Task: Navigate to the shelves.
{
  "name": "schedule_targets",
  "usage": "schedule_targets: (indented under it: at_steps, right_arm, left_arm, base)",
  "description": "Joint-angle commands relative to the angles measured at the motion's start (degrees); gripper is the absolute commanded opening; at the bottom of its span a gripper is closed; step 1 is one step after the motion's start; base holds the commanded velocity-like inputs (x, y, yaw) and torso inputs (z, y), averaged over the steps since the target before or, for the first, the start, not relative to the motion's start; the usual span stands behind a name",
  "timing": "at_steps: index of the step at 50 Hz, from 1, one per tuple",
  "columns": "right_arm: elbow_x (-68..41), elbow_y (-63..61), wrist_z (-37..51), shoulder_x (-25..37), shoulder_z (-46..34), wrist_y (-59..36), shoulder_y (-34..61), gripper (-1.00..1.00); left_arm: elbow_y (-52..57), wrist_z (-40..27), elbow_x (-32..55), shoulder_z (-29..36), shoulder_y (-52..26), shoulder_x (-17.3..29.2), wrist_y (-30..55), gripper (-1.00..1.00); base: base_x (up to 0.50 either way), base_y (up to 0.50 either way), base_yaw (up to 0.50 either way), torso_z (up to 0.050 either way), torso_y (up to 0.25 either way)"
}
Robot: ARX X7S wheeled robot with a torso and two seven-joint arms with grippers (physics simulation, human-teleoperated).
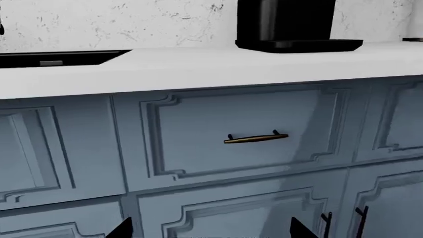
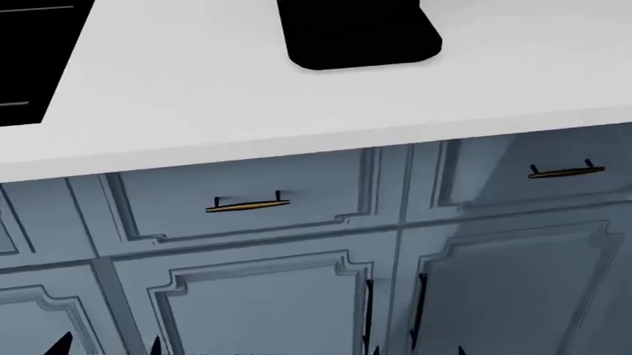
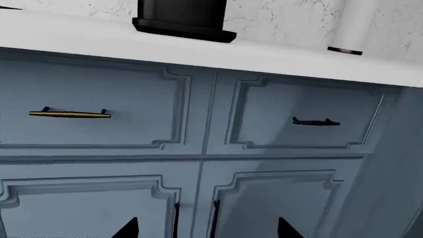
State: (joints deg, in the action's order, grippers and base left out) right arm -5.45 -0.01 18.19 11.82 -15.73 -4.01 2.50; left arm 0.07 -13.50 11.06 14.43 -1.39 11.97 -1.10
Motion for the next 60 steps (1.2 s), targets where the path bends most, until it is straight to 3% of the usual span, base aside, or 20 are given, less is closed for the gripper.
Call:
schedule_targets:
  at_steps: [1, 60]
  right_arm:
    - [-0.73, -0.06, 0.18, 0.10, 0.00, 0.29, 0.01, 1.00]
    - [-2.75, 0.50, 1.82, 0.90, -0.37, 0.87, 0.14, 1.00]
  left_arm:
    - [-0.52, -0.11, 0.23, 0.25, -0.24, 0.24, -0.37, 1.00]
    - [-0.24, -1.24, 1.22, 1.79, -0.59, 1.28, -0.41, 1.00]
  base:
    - [-0.15, 0.03, -0.50, 0.000, 0.000]
    - [-0.17, 0.07, -0.50, 0.000, 0.000]
